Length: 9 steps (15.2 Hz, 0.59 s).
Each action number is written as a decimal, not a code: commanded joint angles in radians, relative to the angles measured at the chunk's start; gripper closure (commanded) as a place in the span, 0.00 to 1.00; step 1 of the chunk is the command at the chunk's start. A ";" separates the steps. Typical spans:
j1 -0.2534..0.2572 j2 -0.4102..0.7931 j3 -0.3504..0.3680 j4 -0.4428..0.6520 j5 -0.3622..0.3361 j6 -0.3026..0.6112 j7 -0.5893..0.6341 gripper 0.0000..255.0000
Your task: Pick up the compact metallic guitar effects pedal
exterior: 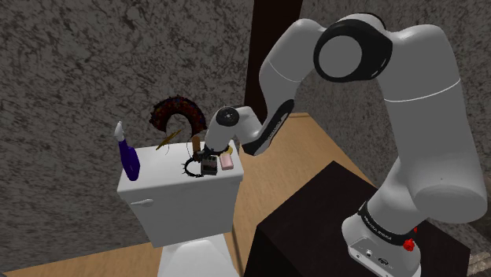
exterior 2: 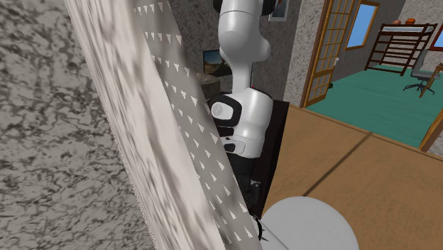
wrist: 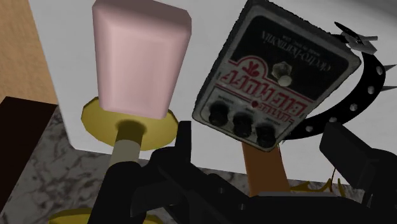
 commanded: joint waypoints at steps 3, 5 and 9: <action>0.006 0.013 -0.004 0.011 -0.005 0.002 0.010 1.00; 0.007 0.012 -0.005 0.010 -0.007 0.003 0.012 1.00; 0.007 0.011 -0.005 0.009 -0.006 0.002 0.011 1.00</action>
